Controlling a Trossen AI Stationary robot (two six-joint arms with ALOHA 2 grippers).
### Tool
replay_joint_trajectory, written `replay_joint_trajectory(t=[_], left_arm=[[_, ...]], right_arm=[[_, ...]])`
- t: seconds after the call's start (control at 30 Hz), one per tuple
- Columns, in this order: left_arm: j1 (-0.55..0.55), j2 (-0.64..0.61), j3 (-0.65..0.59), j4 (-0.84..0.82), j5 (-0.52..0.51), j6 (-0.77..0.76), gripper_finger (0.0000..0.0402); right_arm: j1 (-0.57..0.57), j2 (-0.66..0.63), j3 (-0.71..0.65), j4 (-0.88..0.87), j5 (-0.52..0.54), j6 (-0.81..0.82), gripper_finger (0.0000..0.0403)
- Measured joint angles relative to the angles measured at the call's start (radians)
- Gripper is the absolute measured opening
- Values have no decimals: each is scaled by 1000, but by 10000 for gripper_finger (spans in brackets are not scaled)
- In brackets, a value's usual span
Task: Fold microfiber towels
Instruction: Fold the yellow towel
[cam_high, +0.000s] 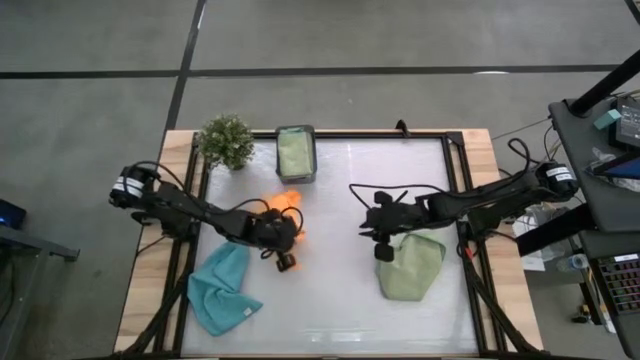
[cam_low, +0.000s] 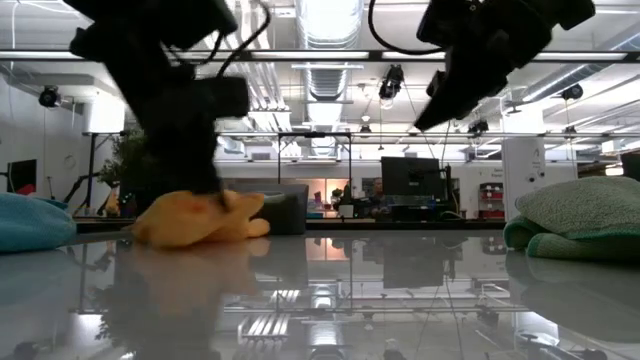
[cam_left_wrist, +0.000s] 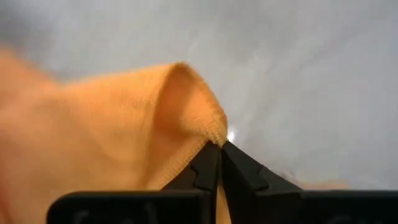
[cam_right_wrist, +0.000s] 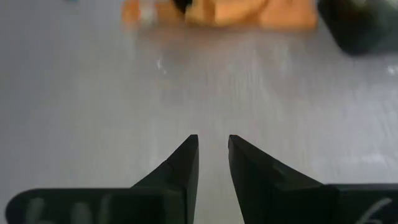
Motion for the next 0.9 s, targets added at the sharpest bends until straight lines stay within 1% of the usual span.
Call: replay_joint_trajectory(t=[0.07,0.17,0.27,0.3,0.37,0.5,0.57,0.63,0.7,0.8,0.9], left_arm=[[-1,-1,3,99,48,87,1],[-11,-3,8,240,127,236,1],[-13,-3,7,363,128,301,0],[-10,-3,6,397,117,308,0],[-6,-3,6,442,65,324,0],[2,-2,6,521,-68,327,0],[10,-6,6,584,-122,325,0],[19,-9,7,627,-204,316,0],[27,-14,7,675,-264,313,0],[34,-25,6,746,-277,357,0],[33,-29,9,752,-276,380,0]], right_arm=[[0,10,-18,91,-14,-18,85],[0,37,-24,176,-33,-50,104],[0,85,-23,296,-35,-67,133],[0,101,-22,336,-35,-76,143],[0,129,-15,378,-35,-114,163],[2,158,2,399,-35,-172,193],[2,163,7,400,-35,-183,201],[2,163,12,411,-34,-184,204],[3,161,13,438,-27,-186,205],[5,153,13,470,-23,-209,206],[5,154,13,490,34,-228,206]])
